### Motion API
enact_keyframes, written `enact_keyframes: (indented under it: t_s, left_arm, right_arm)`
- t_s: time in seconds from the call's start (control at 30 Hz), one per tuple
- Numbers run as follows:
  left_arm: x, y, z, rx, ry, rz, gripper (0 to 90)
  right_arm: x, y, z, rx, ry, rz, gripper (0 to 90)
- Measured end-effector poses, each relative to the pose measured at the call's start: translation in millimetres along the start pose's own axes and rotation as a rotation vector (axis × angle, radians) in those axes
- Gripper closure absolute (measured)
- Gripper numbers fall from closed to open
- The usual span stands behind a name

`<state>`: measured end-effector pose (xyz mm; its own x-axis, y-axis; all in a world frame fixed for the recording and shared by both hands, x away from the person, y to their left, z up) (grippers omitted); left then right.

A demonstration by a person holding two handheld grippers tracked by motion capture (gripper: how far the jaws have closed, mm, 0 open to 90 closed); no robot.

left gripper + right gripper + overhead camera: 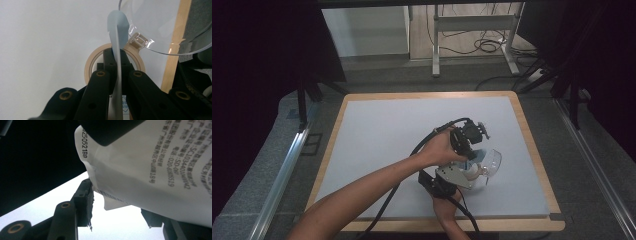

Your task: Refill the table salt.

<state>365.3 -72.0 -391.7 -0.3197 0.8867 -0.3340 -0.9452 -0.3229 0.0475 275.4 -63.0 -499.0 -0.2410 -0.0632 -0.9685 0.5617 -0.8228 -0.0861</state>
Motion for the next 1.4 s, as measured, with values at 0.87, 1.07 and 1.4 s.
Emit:
enact_keyframes:
  t_s: [0.87,1.07,1.4]
  left_arm:
    - [-5.0,0.1,-2.9,0.002,-0.023,-0.012,90.0]
    - [-4.5,-0.9,-1.2,0.001,-0.023,-0.01,90.0]
    - [-5.6,-1.9,-0.7,0.005,-0.025,-0.013,90.0]
  right_arm:
    - [0.0,1.3,1.2,0.014,0.003,-0.01,49.6]
    - [-0.2,-0.6,1.7,0.022,0.005,0.02,49.3]
    - [-0.3,-1.4,1.3,0.032,-0.001,0.058,48.8]
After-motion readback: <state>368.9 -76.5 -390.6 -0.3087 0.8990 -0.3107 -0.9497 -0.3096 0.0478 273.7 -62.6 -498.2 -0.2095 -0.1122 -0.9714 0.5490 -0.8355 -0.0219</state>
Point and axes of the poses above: each handheld gripper's, and its own axes: z roughly backward along the jaws, x roughly out of its underside, y roughly to its right, the point moved 1 cm from there along -z, roughly forward along the jaws, and after that the axes turned 7 degrees about -y, right-handed, at the moved point
